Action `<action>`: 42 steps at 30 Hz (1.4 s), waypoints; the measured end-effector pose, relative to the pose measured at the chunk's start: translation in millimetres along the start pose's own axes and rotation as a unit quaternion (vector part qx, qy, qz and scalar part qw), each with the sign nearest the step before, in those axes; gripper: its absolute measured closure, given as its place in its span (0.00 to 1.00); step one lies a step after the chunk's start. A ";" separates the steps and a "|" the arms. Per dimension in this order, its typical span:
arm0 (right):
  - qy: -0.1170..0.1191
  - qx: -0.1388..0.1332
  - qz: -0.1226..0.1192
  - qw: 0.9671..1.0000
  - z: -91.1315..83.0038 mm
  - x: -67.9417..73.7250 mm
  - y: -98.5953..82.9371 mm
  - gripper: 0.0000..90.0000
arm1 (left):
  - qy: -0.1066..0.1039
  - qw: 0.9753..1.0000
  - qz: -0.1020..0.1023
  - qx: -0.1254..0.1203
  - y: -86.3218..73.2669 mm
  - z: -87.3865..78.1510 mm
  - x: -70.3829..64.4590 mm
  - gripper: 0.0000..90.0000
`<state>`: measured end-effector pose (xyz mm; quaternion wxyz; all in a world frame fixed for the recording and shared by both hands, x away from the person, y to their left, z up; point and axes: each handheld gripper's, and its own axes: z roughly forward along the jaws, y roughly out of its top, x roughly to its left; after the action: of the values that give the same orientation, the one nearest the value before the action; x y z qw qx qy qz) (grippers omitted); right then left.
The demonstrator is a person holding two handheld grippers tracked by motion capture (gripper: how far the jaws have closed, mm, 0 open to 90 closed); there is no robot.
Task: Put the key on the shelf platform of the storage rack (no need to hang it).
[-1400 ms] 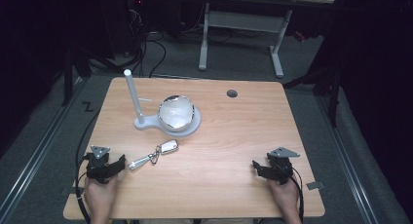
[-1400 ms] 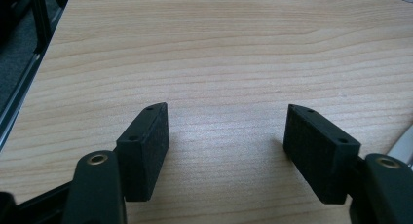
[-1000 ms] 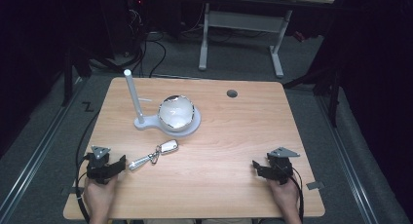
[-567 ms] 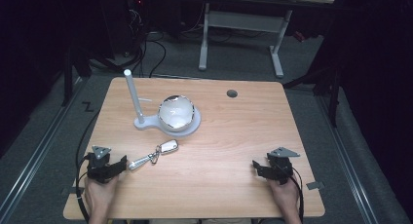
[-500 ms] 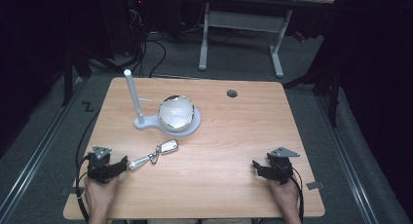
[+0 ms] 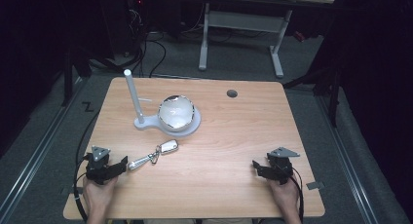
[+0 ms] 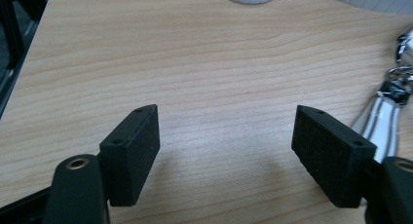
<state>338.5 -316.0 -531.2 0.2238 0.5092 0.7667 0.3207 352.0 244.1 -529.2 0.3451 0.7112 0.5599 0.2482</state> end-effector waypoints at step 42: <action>0.000 0.000 0.000 1.000 -0.1 0.0 0.0 0.33 | -0.077 0.991 0.103 0.034 10.2 13.3 -56.9 0.49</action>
<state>338.4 -316.0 -531.2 0.2234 0.5094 0.7666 0.3208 354.1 184.9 -527.9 0.3357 0.7935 0.4632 0.2076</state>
